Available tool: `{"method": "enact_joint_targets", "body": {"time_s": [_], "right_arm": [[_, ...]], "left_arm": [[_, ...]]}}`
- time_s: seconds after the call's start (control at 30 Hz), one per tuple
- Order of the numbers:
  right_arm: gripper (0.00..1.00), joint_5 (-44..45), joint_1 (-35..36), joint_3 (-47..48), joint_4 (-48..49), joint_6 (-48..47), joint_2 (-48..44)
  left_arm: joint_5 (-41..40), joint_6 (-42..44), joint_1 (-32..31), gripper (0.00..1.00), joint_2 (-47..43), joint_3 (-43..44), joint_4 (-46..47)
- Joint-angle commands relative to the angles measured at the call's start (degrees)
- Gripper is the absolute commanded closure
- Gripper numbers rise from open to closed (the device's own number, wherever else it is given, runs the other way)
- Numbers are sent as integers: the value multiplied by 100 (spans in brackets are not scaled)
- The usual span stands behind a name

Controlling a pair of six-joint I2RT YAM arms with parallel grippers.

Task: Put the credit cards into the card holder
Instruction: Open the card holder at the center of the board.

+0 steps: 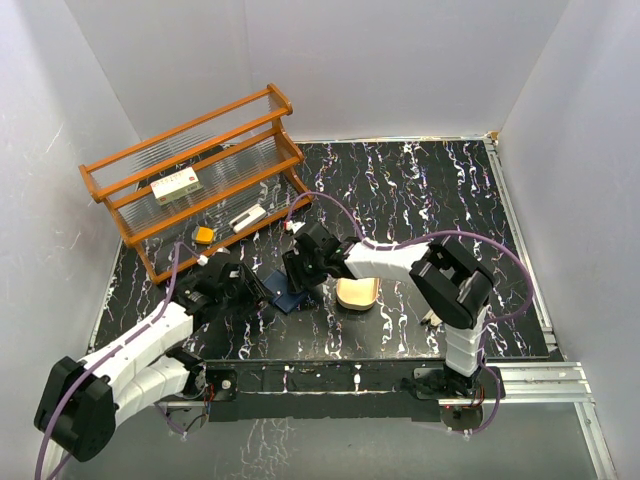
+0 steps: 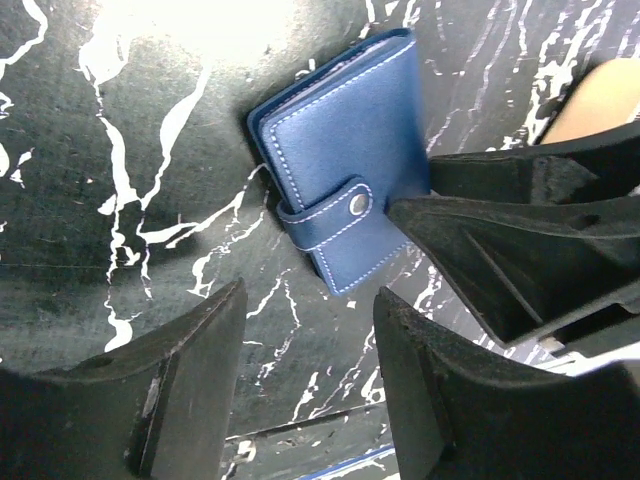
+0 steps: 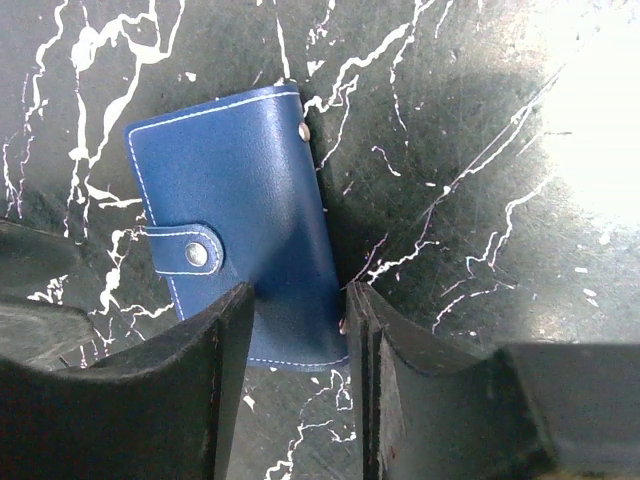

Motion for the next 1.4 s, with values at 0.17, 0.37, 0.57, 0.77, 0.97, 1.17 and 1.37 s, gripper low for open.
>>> {"method": "enact_joint_targets", "body": {"time_s": [0.17, 0.37, 0.57, 0.77, 0.97, 1.17, 1.37], "right_arm": [[81, -343, -26, -305, 654, 222, 64], [100, -389, -37, -322, 682, 297, -260], [100, -444, -40, -537, 717, 452, -853], [100, -533, -37, -648, 704, 671, -1328], [100, -280, -27, -695, 658, 782, -1651], [100, -403, -11, -795, 748, 804, -1714], [100, -510, -1, -847, 804, 773, -1721]], "left_arm": [[118, 62, -19, 50, 376, -130, 232], [112, 62, -24, 50, 335, -21, 165], [191, 217, -20, 47, 353, 312, 77], [677, 594, -19, 39, 799, 785, 200], [640, 776, -25, 40, 1229, 994, 68], [697, 851, -17, 45, 1526, 906, 221], [622, 953, -22, 50, 1518, 711, 505]]}}
